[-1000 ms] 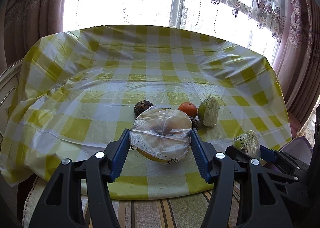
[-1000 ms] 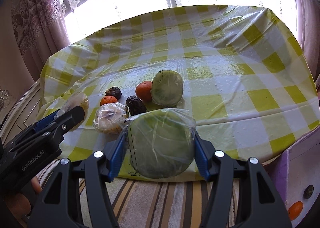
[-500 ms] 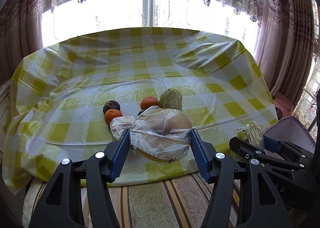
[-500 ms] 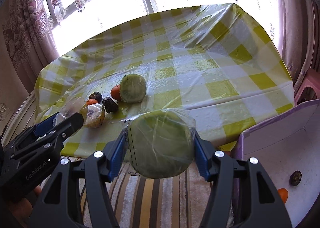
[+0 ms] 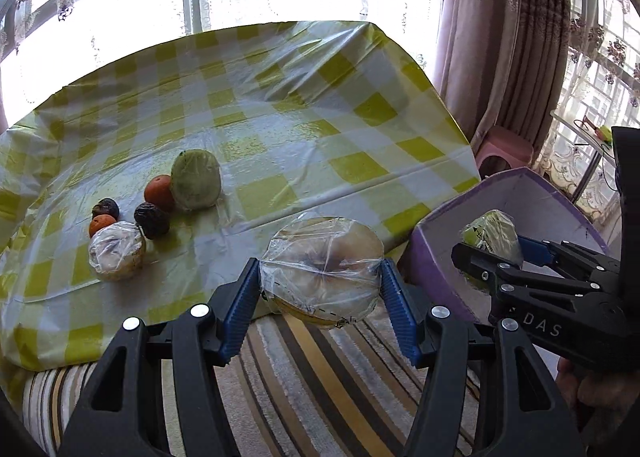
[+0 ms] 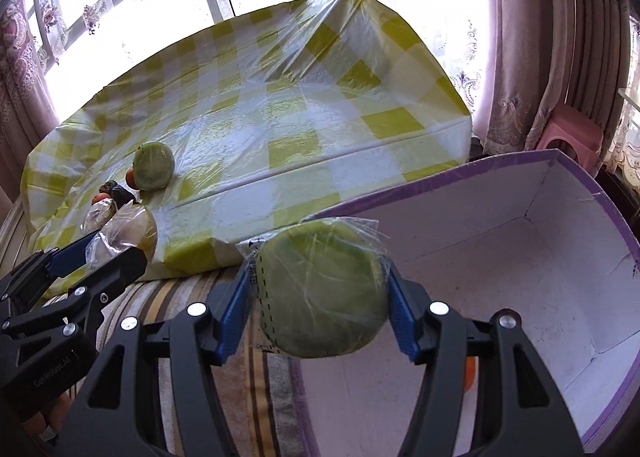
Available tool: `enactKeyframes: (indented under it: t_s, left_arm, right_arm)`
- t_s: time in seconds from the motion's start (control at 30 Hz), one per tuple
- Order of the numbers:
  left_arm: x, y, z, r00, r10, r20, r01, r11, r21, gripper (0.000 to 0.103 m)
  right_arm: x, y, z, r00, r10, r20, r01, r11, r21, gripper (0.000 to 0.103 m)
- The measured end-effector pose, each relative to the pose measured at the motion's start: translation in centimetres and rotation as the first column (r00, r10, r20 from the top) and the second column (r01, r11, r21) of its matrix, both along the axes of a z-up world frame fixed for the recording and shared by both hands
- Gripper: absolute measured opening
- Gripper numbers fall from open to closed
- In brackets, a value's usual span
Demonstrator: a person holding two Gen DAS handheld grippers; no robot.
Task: Organize fruits
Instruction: 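Lift both wrapped items and carry them over the white box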
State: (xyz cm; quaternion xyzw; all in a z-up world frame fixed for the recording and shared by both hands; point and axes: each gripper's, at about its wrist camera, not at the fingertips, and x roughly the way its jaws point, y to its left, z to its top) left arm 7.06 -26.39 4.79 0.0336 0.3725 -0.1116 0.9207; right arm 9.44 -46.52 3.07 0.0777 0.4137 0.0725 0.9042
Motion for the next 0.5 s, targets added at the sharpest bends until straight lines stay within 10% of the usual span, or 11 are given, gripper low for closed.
enactKeyframes:
  t_s: [0.5]
  left_arm:
    - [1.4,-12.0,-3.6,0.944,-0.302,-0.134,0.312,0.948,0.06,0.058]
  right_arm:
    - [-1.0,-10.1,-2.7,0.972,-0.205,-0.117,0.176,0.959,-0.224,0.061]
